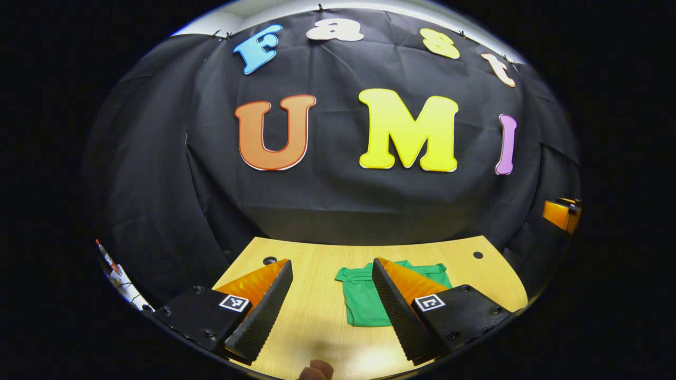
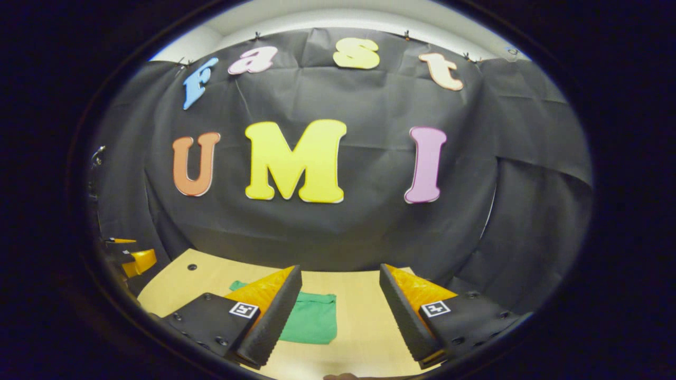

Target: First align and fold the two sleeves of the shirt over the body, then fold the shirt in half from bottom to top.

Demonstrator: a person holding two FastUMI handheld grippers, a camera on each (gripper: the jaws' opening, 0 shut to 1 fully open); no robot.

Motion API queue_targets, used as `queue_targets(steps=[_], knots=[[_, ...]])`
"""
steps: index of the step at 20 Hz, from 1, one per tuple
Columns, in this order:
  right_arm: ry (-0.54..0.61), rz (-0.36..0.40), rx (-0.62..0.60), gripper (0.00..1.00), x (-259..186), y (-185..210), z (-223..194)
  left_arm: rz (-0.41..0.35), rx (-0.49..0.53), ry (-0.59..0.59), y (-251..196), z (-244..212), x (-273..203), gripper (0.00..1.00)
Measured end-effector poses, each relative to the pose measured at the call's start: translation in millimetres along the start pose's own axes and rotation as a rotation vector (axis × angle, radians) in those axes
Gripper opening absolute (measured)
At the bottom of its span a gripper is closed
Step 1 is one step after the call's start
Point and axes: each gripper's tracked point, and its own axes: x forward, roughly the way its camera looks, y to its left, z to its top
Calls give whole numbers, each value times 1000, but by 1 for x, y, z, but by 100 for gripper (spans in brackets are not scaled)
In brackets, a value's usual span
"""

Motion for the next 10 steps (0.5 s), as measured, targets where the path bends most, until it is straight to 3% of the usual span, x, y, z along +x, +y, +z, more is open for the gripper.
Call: queue_targets(steps=[8,10], knots=[[-18,81,-16,94,-102,37,-20,-4,-10,-79,-13,7,-97,97],[-60,113,-45,95,-118,48,-12,-6,-30,-106,-13,-11,-120,97]])
